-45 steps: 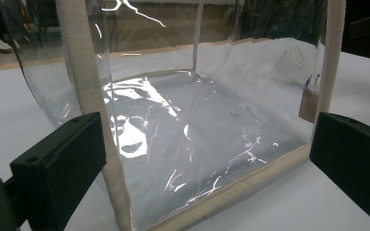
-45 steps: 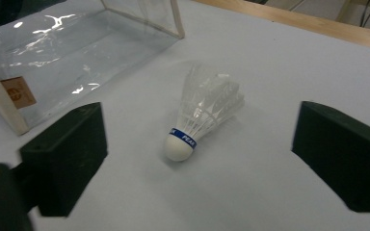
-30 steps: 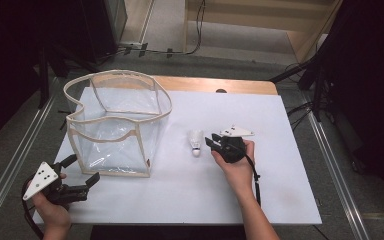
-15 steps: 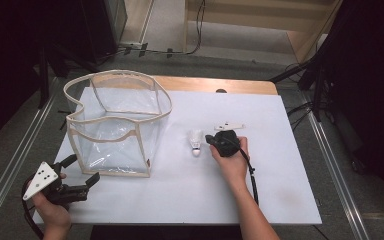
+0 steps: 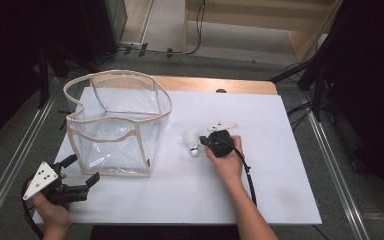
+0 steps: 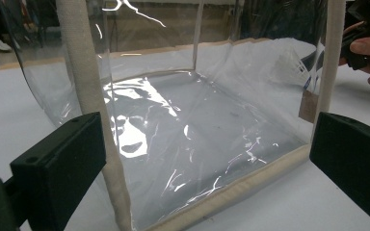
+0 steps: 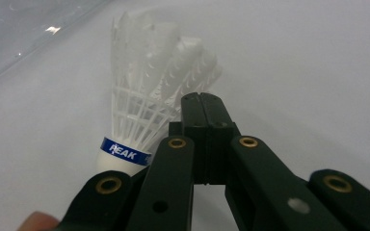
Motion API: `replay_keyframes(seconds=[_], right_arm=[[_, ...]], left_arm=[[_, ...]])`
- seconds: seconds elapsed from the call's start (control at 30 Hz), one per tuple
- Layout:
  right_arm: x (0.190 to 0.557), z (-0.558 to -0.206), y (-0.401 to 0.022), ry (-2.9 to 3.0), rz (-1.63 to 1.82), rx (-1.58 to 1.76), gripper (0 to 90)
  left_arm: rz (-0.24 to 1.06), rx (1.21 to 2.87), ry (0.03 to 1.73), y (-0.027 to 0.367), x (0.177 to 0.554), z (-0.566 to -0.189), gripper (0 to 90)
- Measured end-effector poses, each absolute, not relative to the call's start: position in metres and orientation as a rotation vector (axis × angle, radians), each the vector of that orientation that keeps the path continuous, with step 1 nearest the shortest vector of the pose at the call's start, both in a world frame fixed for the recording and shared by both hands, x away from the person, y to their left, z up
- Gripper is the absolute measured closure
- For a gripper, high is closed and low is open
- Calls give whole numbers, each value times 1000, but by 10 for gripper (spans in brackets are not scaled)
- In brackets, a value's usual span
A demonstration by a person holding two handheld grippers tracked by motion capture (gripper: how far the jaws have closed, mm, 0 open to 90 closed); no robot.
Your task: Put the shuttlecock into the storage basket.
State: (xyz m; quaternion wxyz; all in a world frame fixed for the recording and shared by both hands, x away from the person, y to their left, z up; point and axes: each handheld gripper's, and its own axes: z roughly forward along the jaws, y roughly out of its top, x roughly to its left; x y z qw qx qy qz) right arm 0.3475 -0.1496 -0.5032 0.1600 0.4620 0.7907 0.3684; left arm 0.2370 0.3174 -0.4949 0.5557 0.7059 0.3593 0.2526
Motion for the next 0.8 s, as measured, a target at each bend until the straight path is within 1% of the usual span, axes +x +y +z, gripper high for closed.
replay_keyframes(seconds=[0.37, 0.43, 0.53, 0.63, 0.73, 0.8], right_arm=[[343, -497, -143, 2262, 1092, 1276, 879], [341, -493, -145, 2248, 1128, 1279, 862], [337, -487, -147, 2227, 1163, 1287, 811], [330, -483, -148, 2206, 1191, 1292, 729], [324, -483, -147, 2208, 1225, 1300, 628], [321, -488, -143, 2241, 1208, 1323, 525]], left_arm=[[594, 1666, 847, 318, 237, -495, 0], [595, 1666, 848, 318, 237, -495, 0], [595, 1666, 849, 318, 237, -495, 0], [594, 1665, 847, 318, 237, -495, 0], [594, 1665, 849, 318, 237, -495, 0], [594, 1666, 848, 318, 237, -495, 0]])
